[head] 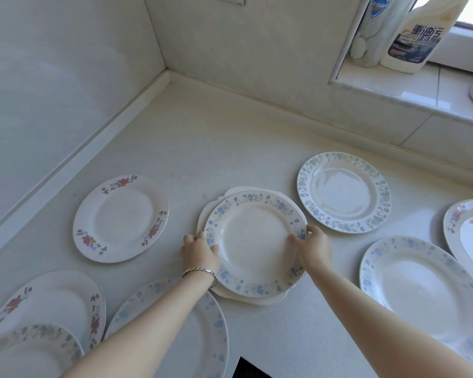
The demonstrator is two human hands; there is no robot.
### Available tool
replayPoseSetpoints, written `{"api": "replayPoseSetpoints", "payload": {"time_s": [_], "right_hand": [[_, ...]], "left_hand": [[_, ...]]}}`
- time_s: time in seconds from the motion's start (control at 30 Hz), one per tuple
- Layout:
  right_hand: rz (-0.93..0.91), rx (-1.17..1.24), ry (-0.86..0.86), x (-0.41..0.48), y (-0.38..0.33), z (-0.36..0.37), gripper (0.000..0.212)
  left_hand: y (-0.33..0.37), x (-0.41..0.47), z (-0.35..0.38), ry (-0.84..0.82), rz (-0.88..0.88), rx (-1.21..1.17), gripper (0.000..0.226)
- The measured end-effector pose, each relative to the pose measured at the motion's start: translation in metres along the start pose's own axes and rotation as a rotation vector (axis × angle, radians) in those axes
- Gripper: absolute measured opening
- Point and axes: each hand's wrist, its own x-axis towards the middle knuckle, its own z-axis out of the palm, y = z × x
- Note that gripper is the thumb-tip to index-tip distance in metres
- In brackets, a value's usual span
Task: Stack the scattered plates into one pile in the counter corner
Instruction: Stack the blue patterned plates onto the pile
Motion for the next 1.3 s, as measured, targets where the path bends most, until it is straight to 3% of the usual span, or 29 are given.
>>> {"api": "replayPoseSetpoints", "payload": {"time_s": [0.1, 0.27, 0.37, 0.43, 0.53, 0.67, 0.8, 0.97, 1.1, 1.3], "right_hand": [[-0.024, 0.011, 0.018, 0.002, 0.006, 0.002, 0.035], [-0.007, 0.015, 0.046, 0.004, 0.013, 0.011, 0.056], [0.003, 0.046, 0.047, 0.008, 0.012, 0.005, 0.051], [0.199, 0.26, 0.145, 0.016, 0.009, -0.007, 0.048], [0.553, 0.815, 0.208, 0.036, 0.003, -0.028, 0.045], [0.578, 1.068, 0.184, 0.068, 0.005, -0.049, 0.051], [0.504, 1.039, 0.072, 0.077, 0.008, -0.06, 0.045], [0.416, 1.157, 0.008, 0.061, 0.005, -0.086, 0.034], [0.269, 0.921, -0.122, 0.031, 0.018, -0.097, 0.028], [0.233, 0.688, -0.372, -0.004, 0.027, -0.077, 0.021]], "left_hand": [[-0.004, 0.001, 0.001, -0.01, 0.03, -0.051, 0.039], [-0.003, 0.005, -0.001, 0.013, -0.002, -0.155, 0.027], [-0.003, 0.009, -0.001, 0.025, -0.058, -0.205, 0.024], [-0.002, 0.013, -0.001, 0.022, -0.076, -0.218, 0.025], [-0.001, 0.017, -0.001, 0.019, -0.09, -0.217, 0.026], [0.0, 0.013, -0.002, -0.013, -0.089, -0.228, 0.038], [0.0, 0.001, -0.006, -0.087, -0.088, -0.199, 0.052], [0.0, -0.011, -0.01, -0.036, -0.096, -0.234, 0.038], [0.001, -0.013, -0.012, -0.067, -0.103, -0.274, 0.043], [-0.008, -0.014, -0.015, -0.072, -0.11, -0.404, 0.045]]}}
